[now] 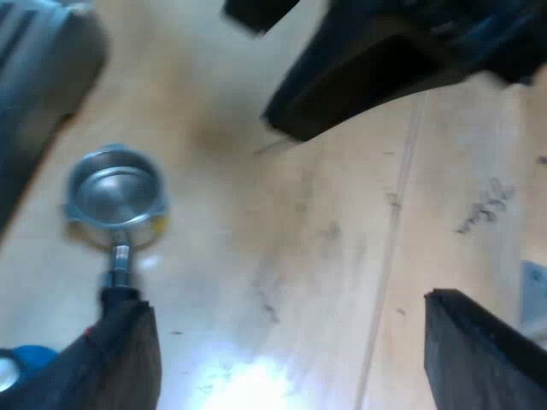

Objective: Put the handle in the coffee machine

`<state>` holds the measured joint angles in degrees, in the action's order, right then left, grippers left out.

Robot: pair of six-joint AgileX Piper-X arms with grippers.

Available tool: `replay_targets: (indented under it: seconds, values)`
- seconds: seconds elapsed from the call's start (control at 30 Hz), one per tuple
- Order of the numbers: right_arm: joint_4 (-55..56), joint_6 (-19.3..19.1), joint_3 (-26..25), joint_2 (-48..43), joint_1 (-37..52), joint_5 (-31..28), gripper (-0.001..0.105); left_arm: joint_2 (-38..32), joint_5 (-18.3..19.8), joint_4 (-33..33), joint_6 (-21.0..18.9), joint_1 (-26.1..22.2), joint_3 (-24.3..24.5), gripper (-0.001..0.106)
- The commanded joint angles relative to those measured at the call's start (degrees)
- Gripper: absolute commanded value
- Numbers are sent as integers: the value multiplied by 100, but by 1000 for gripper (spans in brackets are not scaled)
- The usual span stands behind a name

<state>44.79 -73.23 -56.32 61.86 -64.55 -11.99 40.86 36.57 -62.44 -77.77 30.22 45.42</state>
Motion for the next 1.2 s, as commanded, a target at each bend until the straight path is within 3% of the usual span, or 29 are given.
replay_targets:
  seconds: [0.03, 0.13, 0.27, 0.8, 1.0, 1.2]
  values:
    - [59, -254, -322, -54, 29, -250, 74, -39, -160, 175, -86, -201, 24, 67]
    - [100, -285, -513, -15, 222, -225, 74, -39, -158, 352, -285, -567, 24, 67]
    - [99, -277, -597, 161, 674, 661, 81, -39, -158, 405, -306, -752, 24, 68]
    - [49, -546, -930, 1675, 1246, 806, 81, -39, -33, 405, -306, -754, 24, 68]
    - [49, -572, -950, 2023, 1525, 1112, 80, -39, -33, 405, -306, -754, 24, 68]
    - [14, -843, -950, 2348, 1524, 1199, 80, -39, -33, 405, -306, -754, 24, 68]
